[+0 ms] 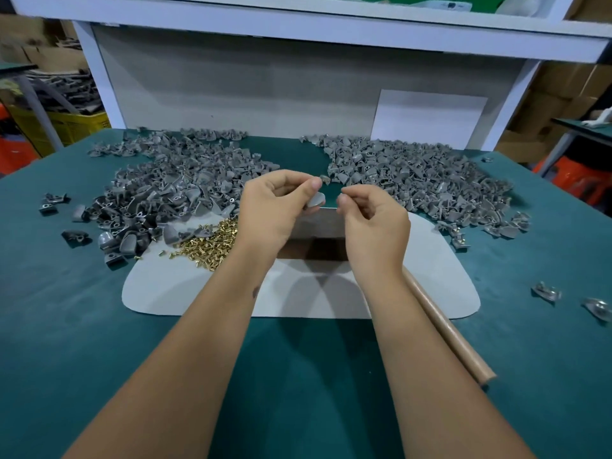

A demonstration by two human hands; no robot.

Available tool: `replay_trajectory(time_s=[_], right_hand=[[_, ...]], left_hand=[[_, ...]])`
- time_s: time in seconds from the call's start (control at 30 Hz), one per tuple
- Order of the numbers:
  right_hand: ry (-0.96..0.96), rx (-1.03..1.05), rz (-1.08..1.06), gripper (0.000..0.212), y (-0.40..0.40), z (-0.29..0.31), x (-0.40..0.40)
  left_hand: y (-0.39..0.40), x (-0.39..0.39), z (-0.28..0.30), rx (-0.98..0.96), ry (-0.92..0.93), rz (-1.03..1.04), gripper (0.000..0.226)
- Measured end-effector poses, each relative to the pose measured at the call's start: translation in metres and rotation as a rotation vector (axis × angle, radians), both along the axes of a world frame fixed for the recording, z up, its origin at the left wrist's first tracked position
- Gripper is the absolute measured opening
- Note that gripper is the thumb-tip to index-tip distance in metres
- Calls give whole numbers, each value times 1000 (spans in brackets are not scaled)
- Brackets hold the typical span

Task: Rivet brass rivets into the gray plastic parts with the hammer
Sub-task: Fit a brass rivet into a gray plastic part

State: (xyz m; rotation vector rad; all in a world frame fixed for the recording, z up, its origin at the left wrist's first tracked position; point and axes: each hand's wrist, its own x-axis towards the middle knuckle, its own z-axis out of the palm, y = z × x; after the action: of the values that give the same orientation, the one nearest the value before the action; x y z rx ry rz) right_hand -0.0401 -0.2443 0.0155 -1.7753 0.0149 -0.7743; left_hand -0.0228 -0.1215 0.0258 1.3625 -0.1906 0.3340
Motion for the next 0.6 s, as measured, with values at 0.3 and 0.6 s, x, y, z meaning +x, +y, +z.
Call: replay_trajectory(time_s=[0.3,0.6], right_hand=[[9,70,128,16,7,-8,0],[11,-193,-70,9,-1,-20,4]], left_hand=[[7,4,-15,58,43,-36,28],[13,6,-22,589,-69,43,36]])
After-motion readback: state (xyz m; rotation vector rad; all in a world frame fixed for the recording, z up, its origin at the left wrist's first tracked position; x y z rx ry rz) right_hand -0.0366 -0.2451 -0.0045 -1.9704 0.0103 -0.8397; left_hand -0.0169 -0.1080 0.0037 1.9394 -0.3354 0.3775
